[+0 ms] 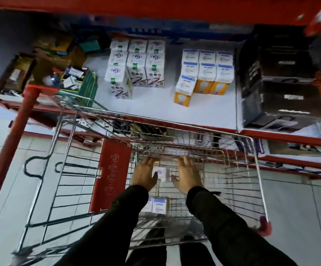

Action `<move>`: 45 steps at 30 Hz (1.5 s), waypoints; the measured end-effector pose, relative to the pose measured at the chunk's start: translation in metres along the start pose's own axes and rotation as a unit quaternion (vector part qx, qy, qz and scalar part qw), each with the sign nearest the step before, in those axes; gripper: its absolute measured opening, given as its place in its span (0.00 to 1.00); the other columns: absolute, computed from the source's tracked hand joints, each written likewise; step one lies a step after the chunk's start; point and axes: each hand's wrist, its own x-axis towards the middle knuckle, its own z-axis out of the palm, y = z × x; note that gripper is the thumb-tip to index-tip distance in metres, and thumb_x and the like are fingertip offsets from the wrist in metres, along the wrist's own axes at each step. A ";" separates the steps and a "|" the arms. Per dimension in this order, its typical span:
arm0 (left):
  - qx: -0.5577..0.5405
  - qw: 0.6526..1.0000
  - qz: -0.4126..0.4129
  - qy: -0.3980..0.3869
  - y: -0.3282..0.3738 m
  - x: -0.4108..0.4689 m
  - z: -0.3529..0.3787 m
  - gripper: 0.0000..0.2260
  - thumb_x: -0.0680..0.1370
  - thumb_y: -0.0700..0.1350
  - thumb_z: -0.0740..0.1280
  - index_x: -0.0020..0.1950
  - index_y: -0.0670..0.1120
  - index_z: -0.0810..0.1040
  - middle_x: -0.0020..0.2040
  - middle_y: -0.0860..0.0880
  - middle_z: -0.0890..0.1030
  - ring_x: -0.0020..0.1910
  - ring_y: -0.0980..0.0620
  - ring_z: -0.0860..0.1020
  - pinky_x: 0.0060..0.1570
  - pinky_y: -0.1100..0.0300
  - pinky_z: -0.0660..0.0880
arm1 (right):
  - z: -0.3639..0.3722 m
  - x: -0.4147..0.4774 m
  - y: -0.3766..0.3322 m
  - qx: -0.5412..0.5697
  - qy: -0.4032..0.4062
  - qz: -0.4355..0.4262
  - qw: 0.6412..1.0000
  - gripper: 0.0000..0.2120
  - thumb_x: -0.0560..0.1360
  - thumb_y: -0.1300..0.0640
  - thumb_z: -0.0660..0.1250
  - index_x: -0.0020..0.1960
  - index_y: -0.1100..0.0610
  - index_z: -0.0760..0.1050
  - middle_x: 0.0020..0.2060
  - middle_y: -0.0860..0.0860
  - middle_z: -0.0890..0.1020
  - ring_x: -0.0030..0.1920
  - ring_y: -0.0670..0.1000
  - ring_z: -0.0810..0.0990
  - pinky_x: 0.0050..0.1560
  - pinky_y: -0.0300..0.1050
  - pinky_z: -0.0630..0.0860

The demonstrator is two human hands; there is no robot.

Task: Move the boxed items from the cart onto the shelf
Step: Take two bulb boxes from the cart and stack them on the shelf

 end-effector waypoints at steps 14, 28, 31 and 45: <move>0.103 0.987 0.017 -0.123 -0.072 0.054 0.066 0.29 0.75 0.36 0.66 0.75 0.43 0.63 0.71 0.43 0.71 0.68 0.42 0.72 0.63 0.50 0.76 | 0.096 0.077 -0.020 -0.072 -0.112 -0.031 0.991 0.32 0.74 0.64 0.69 0.75 0.59 0.62 0.72 0.56 0.66 0.71 0.58 0.66 0.65 0.50 0.74; 0.088 0.993 0.072 -0.017 -0.043 0.005 -0.034 0.28 0.72 0.41 0.72 0.71 0.44 0.71 0.72 0.46 0.67 0.69 0.45 0.70 0.64 0.55 0.76 | 0.004 0.021 -0.042 -0.041 -0.006 -0.035 0.999 0.33 0.69 0.54 0.75 0.72 0.53 0.68 0.74 0.51 0.65 0.66 0.53 0.74 0.56 0.46 0.80; 0.098 0.991 0.090 0.022 -0.030 -0.009 -0.067 0.30 0.71 0.44 0.72 0.73 0.45 0.69 0.72 0.45 0.67 0.69 0.44 0.70 0.65 0.54 0.76 | -0.028 0.006 -0.055 -0.034 0.021 -0.050 0.998 0.35 0.69 0.51 0.76 0.72 0.53 0.68 0.73 0.52 0.65 0.63 0.53 0.76 0.54 0.46 0.81; 0.077 0.959 0.163 0.220 0.011 -0.033 -0.209 0.32 0.66 0.48 0.71 0.71 0.48 0.72 0.62 0.47 0.74 0.59 0.46 0.76 0.56 0.53 0.79 | -0.171 -0.018 -0.097 -0.039 0.197 -0.134 0.970 0.36 0.64 0.45 0.74 0.70 0.51 0.71 0.63 0.49 0.71 0.64 0.53 0.72 0.56 0.52 0.79</move>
